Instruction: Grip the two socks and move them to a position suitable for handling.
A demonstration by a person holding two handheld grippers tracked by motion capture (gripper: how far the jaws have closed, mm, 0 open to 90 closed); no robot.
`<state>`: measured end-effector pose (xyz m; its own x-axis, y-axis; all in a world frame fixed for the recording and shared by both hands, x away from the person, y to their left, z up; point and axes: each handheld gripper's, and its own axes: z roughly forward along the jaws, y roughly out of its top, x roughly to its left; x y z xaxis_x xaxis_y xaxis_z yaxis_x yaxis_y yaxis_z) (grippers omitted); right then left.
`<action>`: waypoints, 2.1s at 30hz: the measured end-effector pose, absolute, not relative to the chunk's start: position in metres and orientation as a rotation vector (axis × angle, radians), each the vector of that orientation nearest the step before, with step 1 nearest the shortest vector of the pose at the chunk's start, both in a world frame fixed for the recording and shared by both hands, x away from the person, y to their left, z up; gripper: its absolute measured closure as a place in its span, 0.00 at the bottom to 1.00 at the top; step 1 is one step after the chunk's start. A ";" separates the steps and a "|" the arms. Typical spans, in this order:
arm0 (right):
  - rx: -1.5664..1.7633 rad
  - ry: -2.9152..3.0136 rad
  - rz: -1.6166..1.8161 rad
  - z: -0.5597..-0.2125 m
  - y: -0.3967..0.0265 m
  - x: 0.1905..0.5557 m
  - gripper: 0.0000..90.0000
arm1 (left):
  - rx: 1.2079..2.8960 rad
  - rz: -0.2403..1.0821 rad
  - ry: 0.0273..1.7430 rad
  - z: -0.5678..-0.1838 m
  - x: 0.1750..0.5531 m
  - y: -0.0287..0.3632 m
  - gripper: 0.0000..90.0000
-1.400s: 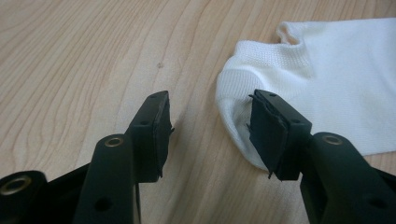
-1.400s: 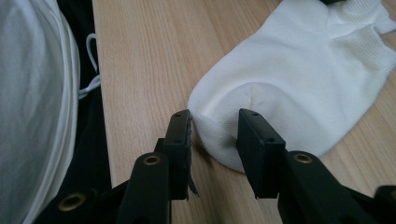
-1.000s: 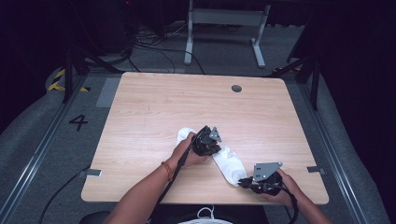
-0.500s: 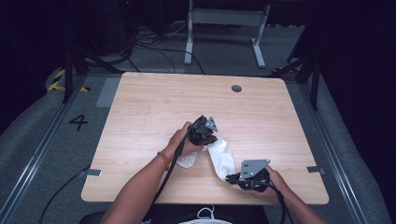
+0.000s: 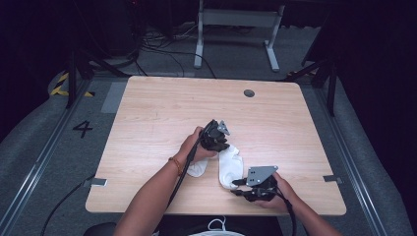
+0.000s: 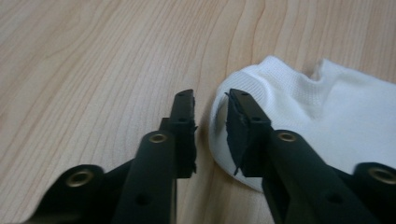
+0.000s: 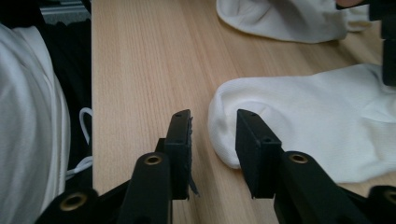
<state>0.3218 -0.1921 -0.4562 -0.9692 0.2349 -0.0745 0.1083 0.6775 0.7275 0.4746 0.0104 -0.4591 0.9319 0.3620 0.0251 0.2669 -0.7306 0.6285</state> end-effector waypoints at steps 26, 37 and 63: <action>0.301 2.767 1.090 -0.473 -0.179 0.340 0.93 | 2.451 0.085 0.390 -0.467 0.483 0.005 0.95; 0.262 2.712 1.099 -0.463 -0.164 0.346 0.97 | 2.448 0.174 0.382 -0.438 0.492 0.024 0.99; 0.114 2.765 1.109 -0.472 -0.068 0.373 0.97 | 2.454 0.203 0.614 -0.462 0.498 0.131 0.98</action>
